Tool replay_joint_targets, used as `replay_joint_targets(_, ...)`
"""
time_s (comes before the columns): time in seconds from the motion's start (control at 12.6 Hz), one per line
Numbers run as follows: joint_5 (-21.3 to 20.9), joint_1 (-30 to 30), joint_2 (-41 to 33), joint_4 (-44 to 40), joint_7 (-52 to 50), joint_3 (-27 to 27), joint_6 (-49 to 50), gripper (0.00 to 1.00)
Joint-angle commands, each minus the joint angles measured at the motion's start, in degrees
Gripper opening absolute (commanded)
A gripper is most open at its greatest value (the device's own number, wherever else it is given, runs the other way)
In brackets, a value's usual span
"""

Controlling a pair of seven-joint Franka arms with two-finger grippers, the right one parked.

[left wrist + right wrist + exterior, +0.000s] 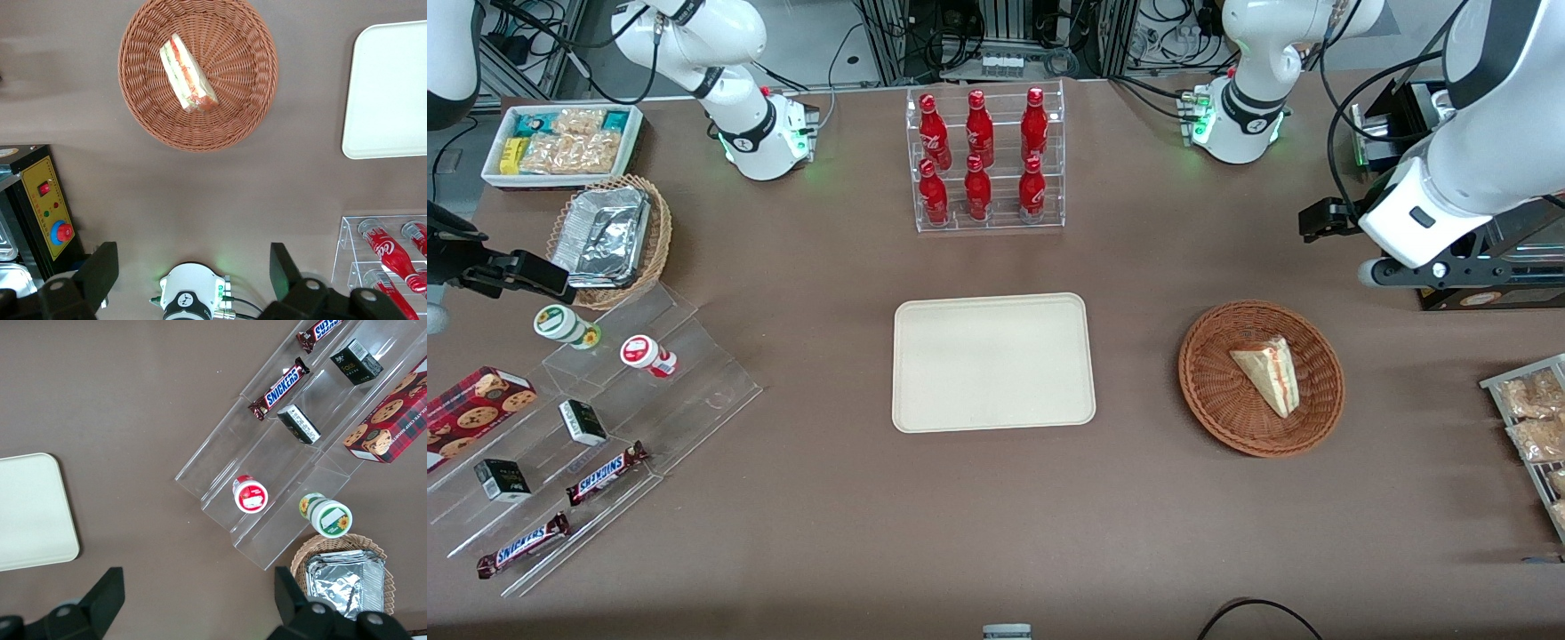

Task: Place sandwich from basket to tray
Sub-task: 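Move the left gripper over the wrapped sandwich in the wicker basket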

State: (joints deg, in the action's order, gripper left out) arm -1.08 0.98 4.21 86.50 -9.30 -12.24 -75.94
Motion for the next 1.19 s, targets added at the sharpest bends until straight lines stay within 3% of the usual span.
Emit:
replay_joint_targets(0.0,0.20,0.78,0.18,-0.72,1.39,-0.42,0.36,1.00)
replay_joint_targets(0.72,0.02,1.04,8.61,0.86,1.39,-0.24,-10.79,1.00)
replay_joint_targets(1.12,-0.24,1.21,5.99,15.60,0.60,-0.07,-26.68,1.00)
